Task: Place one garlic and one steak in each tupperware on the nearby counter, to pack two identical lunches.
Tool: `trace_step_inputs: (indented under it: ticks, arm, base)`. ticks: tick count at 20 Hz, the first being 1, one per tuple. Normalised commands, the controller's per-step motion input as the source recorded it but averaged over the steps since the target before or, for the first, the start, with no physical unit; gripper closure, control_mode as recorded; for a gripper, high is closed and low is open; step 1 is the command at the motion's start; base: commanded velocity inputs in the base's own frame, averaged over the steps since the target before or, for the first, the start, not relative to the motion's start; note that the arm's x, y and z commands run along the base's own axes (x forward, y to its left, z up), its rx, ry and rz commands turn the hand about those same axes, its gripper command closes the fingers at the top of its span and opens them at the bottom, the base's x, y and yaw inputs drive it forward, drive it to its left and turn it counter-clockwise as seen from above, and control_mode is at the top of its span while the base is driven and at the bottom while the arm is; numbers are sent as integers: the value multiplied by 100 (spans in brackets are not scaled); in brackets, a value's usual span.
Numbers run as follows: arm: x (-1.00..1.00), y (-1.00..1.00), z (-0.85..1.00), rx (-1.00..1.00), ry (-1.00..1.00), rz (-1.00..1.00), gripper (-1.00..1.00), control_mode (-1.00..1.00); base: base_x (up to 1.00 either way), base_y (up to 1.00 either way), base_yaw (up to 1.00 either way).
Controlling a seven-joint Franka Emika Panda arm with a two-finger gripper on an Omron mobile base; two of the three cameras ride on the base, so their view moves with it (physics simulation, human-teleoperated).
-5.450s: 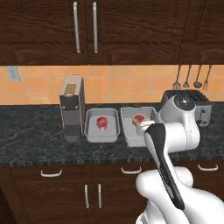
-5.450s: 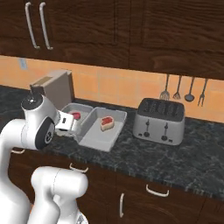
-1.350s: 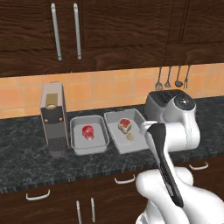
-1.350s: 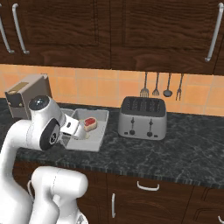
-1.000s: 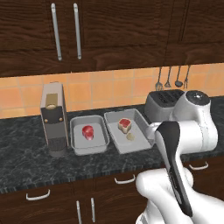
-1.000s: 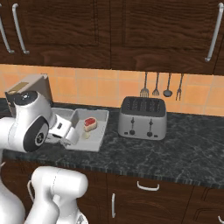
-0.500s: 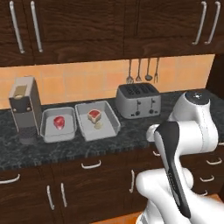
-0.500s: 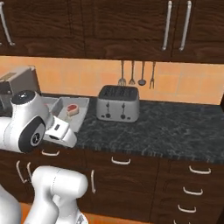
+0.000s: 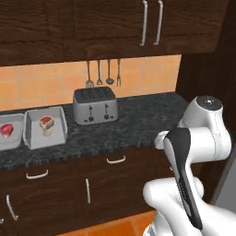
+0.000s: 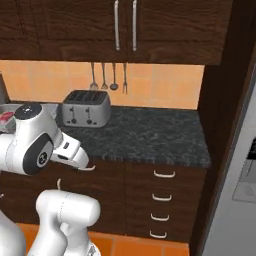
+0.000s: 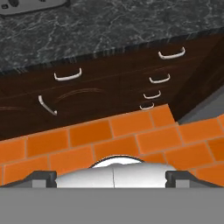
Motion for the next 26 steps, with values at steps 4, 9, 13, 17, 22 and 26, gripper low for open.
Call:
trace_step_inputs:
  ticks: [4, 9, 13, 17, 22, 26]
  arm:
    - [0, 0, 0, 0, 0, 0, -100, 100]
    - [0, 0, 0, 0, 0, 0, -100, 100]
    - [0, 0, 0, 0, 0, 0, -100, 100]
    - [0, 0, 0, 0, 0, 0, -100, 100]
    - [0, 0, 0, 0, 0, 0, -100, 100]
    - [0, 0, 0, 0, 0, 0, -100, 100]
  base:
    - [-37, -98, -5]
    - [-79, -63, -5]
    - [-62, -64, -8]
    - [-7, -95, -2]
    - [0, -100, -3]
    - [0, -100, -3]
